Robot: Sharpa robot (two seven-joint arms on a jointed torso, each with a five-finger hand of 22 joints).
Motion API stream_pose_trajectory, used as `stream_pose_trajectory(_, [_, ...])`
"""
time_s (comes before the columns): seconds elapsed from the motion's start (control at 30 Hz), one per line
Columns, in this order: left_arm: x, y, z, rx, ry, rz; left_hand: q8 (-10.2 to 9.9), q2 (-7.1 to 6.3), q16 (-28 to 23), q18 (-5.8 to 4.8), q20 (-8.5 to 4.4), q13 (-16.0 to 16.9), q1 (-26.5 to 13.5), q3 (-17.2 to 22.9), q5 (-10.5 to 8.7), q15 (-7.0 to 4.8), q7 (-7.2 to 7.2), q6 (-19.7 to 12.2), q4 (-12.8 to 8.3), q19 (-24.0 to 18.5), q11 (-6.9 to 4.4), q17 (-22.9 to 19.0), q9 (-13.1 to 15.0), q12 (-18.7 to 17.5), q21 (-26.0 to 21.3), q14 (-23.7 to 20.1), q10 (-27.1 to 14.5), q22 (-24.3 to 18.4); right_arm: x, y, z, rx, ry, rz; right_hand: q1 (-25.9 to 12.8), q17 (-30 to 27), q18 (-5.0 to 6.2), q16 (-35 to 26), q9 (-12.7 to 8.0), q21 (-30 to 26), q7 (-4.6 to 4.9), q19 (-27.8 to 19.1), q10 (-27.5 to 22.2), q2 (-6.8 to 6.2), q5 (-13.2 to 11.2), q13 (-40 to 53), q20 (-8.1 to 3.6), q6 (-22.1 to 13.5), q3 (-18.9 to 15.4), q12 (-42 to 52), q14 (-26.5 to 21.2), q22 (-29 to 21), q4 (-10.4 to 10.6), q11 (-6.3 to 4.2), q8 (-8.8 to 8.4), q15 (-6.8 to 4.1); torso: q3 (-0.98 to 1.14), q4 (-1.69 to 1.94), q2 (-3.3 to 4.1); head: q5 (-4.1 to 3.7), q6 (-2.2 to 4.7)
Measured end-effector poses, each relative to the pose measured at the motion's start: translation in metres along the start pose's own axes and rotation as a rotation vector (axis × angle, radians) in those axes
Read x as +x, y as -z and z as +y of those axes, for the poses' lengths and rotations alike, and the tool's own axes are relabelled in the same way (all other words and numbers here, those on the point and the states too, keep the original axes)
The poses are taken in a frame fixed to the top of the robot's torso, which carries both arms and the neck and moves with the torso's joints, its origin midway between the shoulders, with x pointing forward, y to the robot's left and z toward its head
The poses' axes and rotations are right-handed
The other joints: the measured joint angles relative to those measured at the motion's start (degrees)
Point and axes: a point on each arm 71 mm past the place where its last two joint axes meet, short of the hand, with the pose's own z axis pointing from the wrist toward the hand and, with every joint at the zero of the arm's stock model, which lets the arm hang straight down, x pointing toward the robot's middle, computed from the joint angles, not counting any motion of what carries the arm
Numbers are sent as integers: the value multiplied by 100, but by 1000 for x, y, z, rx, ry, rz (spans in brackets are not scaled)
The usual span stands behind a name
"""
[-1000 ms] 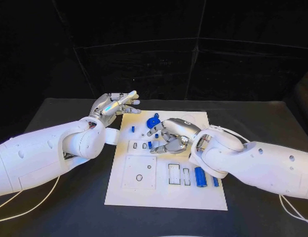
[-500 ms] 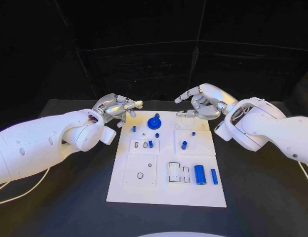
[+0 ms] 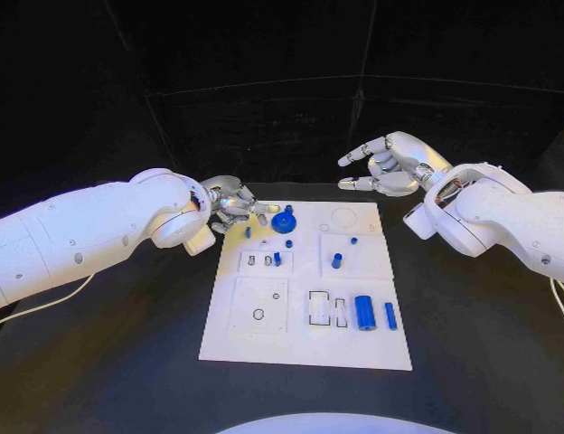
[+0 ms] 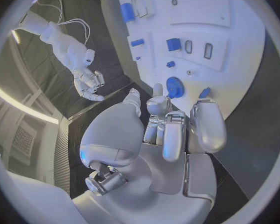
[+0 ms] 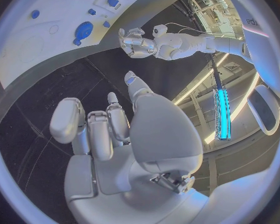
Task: Assemble the parts on the task board
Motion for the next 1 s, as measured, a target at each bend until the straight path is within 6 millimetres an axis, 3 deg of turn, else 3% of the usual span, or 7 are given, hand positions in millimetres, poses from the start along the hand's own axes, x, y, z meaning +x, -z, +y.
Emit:
stream_pose_trajectory(0.07, [5,-3,-1,-42,-51,18,165,0,26,-9,-19,67,0,-92,0,0,-10,-83,65,47,0,0,127,86,73,0,0,129,0,-1,-1,4,-3,-2,0,2,0,0,0,0,0,0,0,0,0,0,0,0,0,0,0,0,0,0,0,0,0,0,-7,8,-3])
stream_pose_trajectory(0.13, [9,-6,-3,-81,-99,34,285,0,78,-88,-19,137,0,-159,0,0,-23,-108,107,103,0,0,220,162,162,0,0,283,0,-2,-1,6,-6,-3,0,5,0,0,0,-1,0,0,0,0,0,-1,0,0,0,0,0,-8,0,0,0,0,2,-1,-9,18,-9])
stream_pose_trajectory(0.33, [23,-16,-14,-148,-193,81,578,32,89,-88,-20,268,32,-299,-22,0,-42,-228,200,104,0,0,472,286,306,0,0,542,0,-5,-3,14,-9,-7,0,4,0,0,-1,-1,0,-43,0,0,0,-9,-1,0,0,0,0,-41,0,0,0,0,3,-4,-8,10,-13])
stream_pose_trajectory(1.0, [41,-27,-27,-232,-328,155,725,32,112,-87,-20,327,32,-376,-22,0,-62,-330,246,104,-22,-1,629,374,342,0,23,640,2,-9,-4,24,-10,-5,-5,3,0,-26,-2,-22,0,-43,1,49,47,-9,-1,0,0,0,0,-53,0,0,-1,0,0,-3,7,-16,-93])
